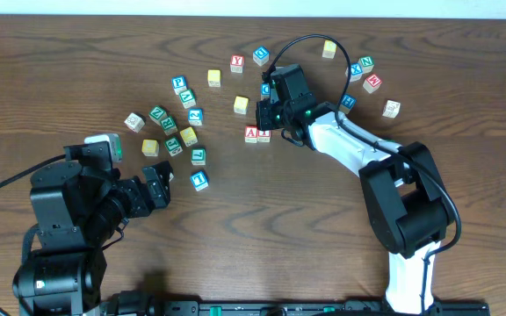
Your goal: Spell out AI2
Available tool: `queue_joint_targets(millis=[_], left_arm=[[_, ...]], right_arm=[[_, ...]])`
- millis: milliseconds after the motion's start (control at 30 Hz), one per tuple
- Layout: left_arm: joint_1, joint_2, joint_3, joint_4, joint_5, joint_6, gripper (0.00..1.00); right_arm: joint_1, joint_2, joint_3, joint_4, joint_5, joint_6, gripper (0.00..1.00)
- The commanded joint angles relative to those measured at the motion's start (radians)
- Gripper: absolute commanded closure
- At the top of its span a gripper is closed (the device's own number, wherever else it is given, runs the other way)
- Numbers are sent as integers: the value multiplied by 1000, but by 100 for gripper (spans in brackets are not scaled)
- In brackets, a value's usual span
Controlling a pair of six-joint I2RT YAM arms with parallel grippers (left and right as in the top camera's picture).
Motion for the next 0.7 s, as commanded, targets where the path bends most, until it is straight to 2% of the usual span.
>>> queue_joint_targets(millis=[0,667], left_arm=[[-1,-1,14,-3,-10,21,2],[-1,-1,14,-3,-10,21,2]], right_arm=[[5,6,8,-4,-7,-29,99],[11,7,8,-67,-37,-40,99]])
